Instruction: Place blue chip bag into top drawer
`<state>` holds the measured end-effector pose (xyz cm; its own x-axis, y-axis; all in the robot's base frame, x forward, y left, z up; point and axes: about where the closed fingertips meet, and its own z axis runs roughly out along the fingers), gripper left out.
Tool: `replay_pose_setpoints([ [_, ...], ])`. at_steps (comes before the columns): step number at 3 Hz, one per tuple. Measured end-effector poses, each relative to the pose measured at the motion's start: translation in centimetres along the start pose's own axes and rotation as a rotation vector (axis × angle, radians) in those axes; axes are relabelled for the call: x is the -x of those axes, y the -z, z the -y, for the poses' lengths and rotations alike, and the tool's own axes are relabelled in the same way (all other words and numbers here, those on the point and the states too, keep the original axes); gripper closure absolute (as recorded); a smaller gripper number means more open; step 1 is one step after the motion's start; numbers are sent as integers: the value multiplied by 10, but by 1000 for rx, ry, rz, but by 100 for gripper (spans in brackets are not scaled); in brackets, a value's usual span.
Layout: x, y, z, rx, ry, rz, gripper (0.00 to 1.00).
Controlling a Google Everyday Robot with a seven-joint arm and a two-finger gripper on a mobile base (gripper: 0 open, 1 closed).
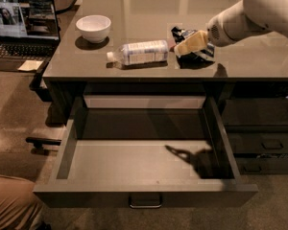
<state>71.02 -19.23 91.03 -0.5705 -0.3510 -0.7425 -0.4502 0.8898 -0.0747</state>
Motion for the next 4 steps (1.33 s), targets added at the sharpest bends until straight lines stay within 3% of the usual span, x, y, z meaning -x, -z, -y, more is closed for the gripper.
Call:
replay_pose_setpoints([
  [2,7,-36,-1,9,-145,19,0],
  [4,8,-68,9,5,-164,-40,0],
])
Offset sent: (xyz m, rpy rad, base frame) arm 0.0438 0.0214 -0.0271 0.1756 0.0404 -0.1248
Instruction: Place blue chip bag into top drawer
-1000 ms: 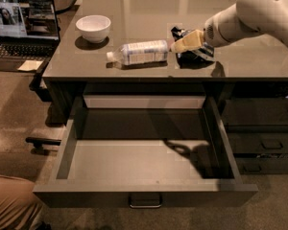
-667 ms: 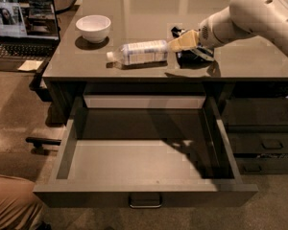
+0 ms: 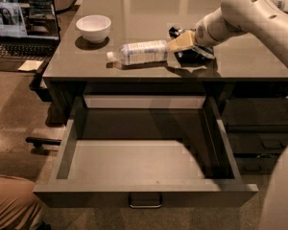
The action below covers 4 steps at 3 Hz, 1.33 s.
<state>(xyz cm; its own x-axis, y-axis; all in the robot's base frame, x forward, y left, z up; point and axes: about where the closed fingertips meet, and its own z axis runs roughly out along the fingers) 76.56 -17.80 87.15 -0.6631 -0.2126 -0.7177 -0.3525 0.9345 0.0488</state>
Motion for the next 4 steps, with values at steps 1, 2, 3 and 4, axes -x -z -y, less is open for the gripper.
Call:
replay_pose_setpoints([
  [1,-6,-8,14,-15,16,-37,18],
  [2,-10,-8,27,-40,48,-62,41],
  [3,-12,-7,32,-54,86,-79,64],
  [4,-13,-3,30,-51,122,-85,88],
])
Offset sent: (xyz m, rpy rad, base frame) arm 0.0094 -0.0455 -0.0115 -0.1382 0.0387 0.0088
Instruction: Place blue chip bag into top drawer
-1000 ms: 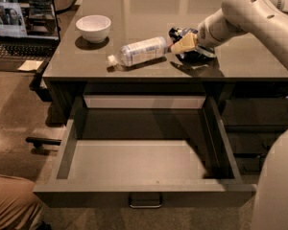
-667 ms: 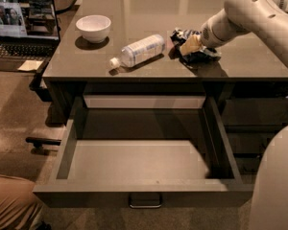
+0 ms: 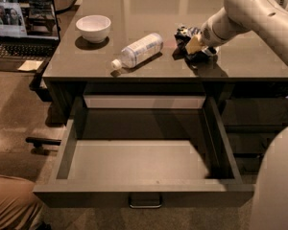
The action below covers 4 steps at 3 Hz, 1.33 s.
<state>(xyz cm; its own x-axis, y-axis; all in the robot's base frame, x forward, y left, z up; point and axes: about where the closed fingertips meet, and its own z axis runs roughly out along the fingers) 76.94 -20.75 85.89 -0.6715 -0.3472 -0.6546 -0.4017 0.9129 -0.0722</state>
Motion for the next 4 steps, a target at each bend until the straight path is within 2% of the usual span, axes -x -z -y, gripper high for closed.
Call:
replay_pose_setpoints([
  [1,-9,20,0,0,7,14,100],
  [2,-27,59,-2,-13,7,50,100],
  [3,-58,112,-17,-23,25,76,100],
  [4,-93,163,-47,35,77,67,100],
])
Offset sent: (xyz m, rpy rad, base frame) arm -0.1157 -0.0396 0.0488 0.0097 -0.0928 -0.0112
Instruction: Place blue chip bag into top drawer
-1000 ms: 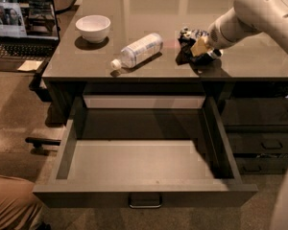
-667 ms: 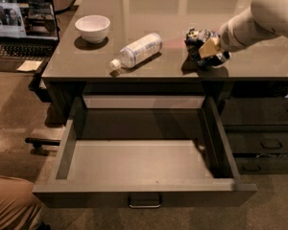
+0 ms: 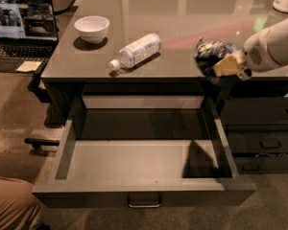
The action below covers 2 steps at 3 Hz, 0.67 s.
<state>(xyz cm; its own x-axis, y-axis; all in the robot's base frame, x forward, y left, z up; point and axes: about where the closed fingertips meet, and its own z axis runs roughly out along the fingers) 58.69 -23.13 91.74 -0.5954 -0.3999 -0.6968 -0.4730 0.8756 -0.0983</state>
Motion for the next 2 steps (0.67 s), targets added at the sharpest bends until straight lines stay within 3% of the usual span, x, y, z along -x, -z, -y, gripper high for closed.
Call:
replay_pose_setpoints([
  [1,-14,14,-50,157,128,-50,100],
  [2,-30,1,-94,310,292,-169,100],
])
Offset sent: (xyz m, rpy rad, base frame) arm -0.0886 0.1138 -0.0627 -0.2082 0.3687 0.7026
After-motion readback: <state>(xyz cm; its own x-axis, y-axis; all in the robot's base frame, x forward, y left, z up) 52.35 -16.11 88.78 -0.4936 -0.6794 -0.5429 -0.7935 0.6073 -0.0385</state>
